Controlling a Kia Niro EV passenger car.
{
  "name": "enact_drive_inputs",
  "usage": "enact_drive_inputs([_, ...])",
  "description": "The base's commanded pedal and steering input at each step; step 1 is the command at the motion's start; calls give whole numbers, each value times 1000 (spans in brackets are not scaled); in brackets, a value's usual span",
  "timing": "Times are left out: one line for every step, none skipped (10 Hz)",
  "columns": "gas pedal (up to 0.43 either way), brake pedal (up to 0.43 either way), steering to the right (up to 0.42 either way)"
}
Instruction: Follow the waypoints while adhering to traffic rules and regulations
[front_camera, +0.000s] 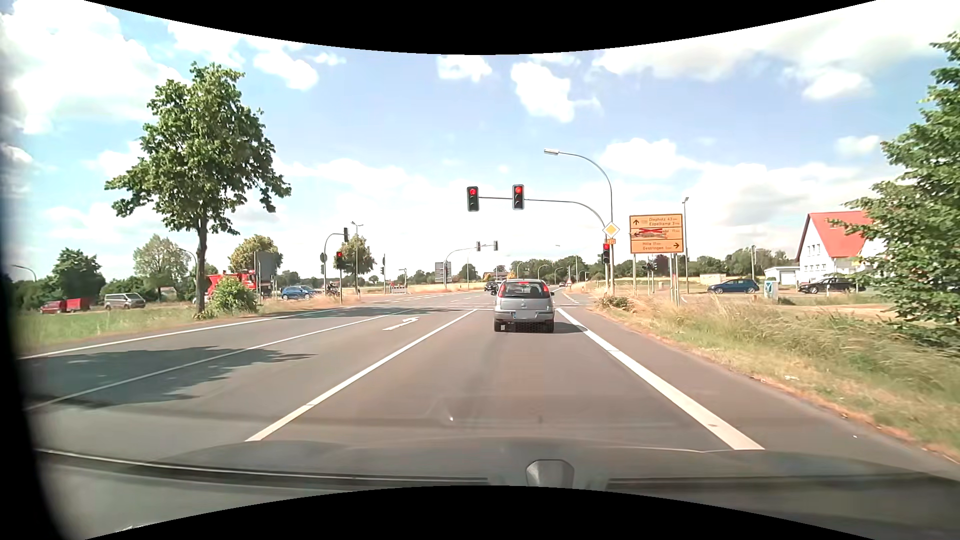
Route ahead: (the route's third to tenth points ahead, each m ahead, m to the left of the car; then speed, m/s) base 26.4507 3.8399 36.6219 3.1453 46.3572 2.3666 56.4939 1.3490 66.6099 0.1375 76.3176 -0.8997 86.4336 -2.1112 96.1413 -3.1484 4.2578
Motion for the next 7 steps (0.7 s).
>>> enact_drive_inputs([0, 6, 7])
enact_drive_inputs([0, 6, 7])
enact_drive_inputs([0, 6, 7])
enact_drive_inputs([0, 6, 7])
enact_drive_inputs([0, 6, 7])
enact_drive_inputs([0, 6, 7])
enact_drive_inputs([0, 6, 7])
